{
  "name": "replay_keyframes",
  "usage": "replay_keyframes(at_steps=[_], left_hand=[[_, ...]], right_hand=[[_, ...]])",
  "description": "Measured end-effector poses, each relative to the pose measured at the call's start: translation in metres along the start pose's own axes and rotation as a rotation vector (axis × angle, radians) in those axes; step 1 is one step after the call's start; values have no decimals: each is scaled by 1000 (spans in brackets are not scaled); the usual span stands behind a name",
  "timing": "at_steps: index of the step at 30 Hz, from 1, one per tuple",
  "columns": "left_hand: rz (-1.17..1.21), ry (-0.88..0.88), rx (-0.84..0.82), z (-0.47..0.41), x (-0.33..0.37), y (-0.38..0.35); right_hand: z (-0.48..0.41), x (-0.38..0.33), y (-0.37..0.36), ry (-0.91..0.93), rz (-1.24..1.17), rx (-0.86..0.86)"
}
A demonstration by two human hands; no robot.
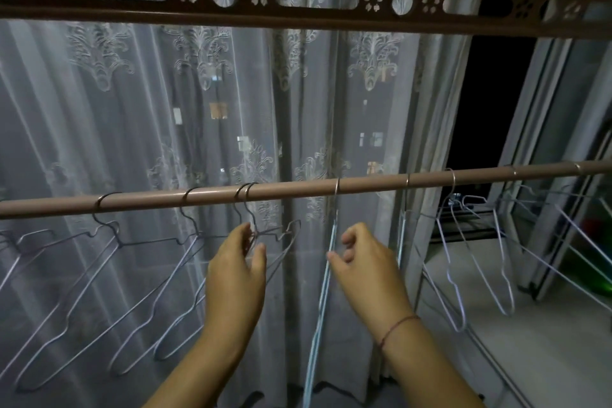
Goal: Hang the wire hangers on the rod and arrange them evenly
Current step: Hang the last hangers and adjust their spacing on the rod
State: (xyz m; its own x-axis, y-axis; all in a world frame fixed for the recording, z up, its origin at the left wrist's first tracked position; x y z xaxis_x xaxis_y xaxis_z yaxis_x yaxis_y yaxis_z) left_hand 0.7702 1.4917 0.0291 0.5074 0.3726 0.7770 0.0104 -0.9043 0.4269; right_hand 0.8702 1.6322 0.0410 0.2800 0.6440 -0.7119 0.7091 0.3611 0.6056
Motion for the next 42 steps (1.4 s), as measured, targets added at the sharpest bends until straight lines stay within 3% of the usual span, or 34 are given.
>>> replay_keyframes(at_steps=[3, 7, 9, 13, 15, 17, 31, 42], left_hand=[[-130, -182, 83, 10, 12, -6], [-157, -433, 114, 32, 35, -21], [-70, -329, -28, 42, 40, -35], [222, 102, -348, 51, 36, -71], [420, 281, -420, 53, 38, -81], [469, 358, -436, 55, 41, -85], [631, 414, -384, 62, 48, -83], [577, 392, -197, 56, 37, -82]], right_hand=[[-4, 23, 24, -10, 59, 172], [-7, 51, 43, -100, 135, 244], [-7, 60, 46, -148, 141, 241], [-9, 71, 43, -245, 74, 136], [-10, 73, 42, -240, 39, 102], [-12, 72, 43, -203, 5, 85], [-7, 76, 44, -129, -74, 61], [-15, 72, 40, -120, -91, 36]])
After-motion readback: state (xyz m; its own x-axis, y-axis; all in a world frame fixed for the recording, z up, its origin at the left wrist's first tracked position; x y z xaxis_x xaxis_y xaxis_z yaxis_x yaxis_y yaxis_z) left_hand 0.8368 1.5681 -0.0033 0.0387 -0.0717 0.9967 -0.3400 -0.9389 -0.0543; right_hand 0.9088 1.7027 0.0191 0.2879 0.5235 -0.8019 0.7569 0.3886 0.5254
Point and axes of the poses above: each hand's wrist, its own z-axis away from the middle knuckle, its own y-axis out of the back of the hand, x = y × z, the point moved 2 cm from there along -z, towards the middle knuckle, and after that the axes turned 2 degrees about -z, right-handed, at the moved point
